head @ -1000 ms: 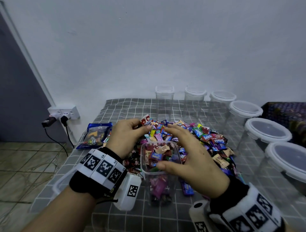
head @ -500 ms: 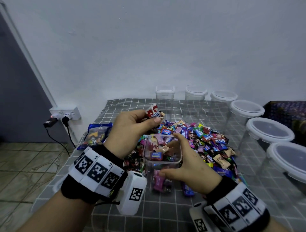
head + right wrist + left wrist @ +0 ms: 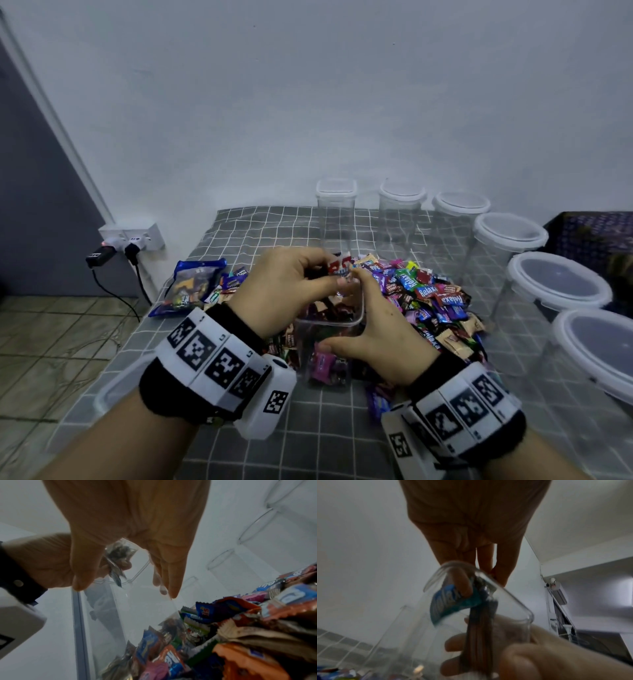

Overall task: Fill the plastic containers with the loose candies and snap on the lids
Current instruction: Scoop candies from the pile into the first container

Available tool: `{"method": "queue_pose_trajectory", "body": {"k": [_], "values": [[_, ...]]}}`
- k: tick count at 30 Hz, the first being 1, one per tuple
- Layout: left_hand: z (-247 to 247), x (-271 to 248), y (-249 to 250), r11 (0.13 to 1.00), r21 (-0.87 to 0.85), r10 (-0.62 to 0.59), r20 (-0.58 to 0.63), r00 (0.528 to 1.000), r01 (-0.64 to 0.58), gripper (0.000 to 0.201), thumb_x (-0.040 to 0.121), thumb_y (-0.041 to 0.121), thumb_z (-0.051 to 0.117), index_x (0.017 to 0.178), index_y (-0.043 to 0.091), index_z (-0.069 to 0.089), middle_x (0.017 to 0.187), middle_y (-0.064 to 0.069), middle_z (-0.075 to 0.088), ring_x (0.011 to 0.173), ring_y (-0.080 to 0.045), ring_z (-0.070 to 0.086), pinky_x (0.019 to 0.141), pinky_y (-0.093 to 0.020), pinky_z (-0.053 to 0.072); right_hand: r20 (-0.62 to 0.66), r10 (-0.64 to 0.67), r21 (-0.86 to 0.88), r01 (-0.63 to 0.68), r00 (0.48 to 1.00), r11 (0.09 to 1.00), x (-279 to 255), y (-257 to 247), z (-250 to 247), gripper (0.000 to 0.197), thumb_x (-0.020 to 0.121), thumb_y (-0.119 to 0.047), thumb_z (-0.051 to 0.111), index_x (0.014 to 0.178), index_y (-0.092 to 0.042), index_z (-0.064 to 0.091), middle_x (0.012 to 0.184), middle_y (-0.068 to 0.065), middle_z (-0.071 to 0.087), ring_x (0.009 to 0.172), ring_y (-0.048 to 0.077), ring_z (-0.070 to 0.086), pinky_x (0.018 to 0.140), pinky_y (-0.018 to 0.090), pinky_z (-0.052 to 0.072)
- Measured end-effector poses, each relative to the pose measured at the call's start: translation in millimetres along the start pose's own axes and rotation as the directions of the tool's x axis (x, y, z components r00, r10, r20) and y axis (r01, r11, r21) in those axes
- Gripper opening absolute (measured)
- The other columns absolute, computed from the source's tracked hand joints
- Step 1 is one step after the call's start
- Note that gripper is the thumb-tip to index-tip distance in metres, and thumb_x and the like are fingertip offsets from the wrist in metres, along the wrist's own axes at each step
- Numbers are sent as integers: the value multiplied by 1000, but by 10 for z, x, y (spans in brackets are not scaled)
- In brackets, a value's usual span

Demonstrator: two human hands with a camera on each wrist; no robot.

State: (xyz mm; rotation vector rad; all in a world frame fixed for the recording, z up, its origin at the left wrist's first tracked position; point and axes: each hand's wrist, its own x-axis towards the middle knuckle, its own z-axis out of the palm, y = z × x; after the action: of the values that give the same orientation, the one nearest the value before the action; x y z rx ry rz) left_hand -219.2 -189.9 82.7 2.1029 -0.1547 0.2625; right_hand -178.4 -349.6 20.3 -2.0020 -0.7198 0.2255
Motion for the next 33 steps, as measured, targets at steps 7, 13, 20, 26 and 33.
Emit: {"method": "queue_pose_trajectory", "body": {"k": [7,13,20,26,33], "values": [[19,31,-56,992,124,9,4,1000,-9,25,81,16,72,101,31,70,93,7,72,88,-1,66,82,-35,54,24,-6,60,4,1000,998,61,65,8,102,55,-46,78,138,-34,19,121,-10,58,112,6,58,98,38,47],[-38,18,-59,992,-119,42,22,999,-39,22,77,18,68,93,34,73,99,5,72,89,-7,68,72,-28,57,34,58,-34,-57,998,998,39,46,-21,114,61,-44,83,142,-43,3,139,-12,43,126,7,46,108,31,37],[-406,114,-319,980,-188,-98,-153,983,68,22,88,8,60,90,29,67,83,15,71,88,0,64,78,-30,55,221,197,-420,-90,955,903,52,98,-140,126,47,-62,67,150,-31,1,146,-13,31,135,9,30,110,35,32],[-610,271,-786,832,487,-315,17,949,267,65,78,34,73,136,35,42,151,-1,31,136,-21,34,110,-40,32,95,363,-747,-174,927,642,271,147,-227,108,79,-39,70,150,-27,-11,159,1,-5,146,21,4,114,40,26],[-344,499,-1041,544,814,-604,211,769,204,112,68,51,76,149,38,0,158,-7,-6,145,-32,4,114,-52,20,148,414,-812,-129,898,569,749,375,-203,109,78,-55,66,149,-29,-12,158,6,-14,146,31,-2,116,49,19]]}}
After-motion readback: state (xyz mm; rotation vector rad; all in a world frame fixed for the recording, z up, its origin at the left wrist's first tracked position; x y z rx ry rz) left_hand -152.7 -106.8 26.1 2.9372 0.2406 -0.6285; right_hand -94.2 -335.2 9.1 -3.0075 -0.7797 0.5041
